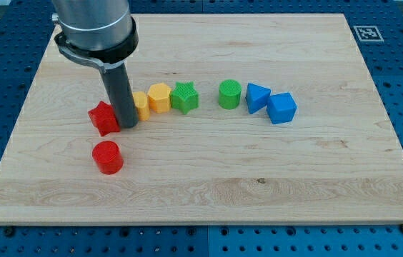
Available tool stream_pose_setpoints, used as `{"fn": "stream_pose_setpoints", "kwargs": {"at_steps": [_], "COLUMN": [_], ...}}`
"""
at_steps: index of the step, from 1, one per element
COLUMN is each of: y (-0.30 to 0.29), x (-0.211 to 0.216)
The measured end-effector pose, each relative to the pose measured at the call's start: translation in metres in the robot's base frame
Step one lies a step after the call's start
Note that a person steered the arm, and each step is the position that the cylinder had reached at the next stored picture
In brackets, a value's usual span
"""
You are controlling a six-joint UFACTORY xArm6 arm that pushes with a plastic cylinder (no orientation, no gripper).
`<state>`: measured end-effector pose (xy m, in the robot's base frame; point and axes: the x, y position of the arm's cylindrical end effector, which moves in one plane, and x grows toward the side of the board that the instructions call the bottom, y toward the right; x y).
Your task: Push the green circle slightly towards the blue triangle
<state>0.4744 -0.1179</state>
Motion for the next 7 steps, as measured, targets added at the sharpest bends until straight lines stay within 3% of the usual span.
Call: {"fn": "stream_pose_setpoints", "kwargs": {"at_steps": [2,7], "y": [0.032,0.039], "x": [0.017,-0.001]}}
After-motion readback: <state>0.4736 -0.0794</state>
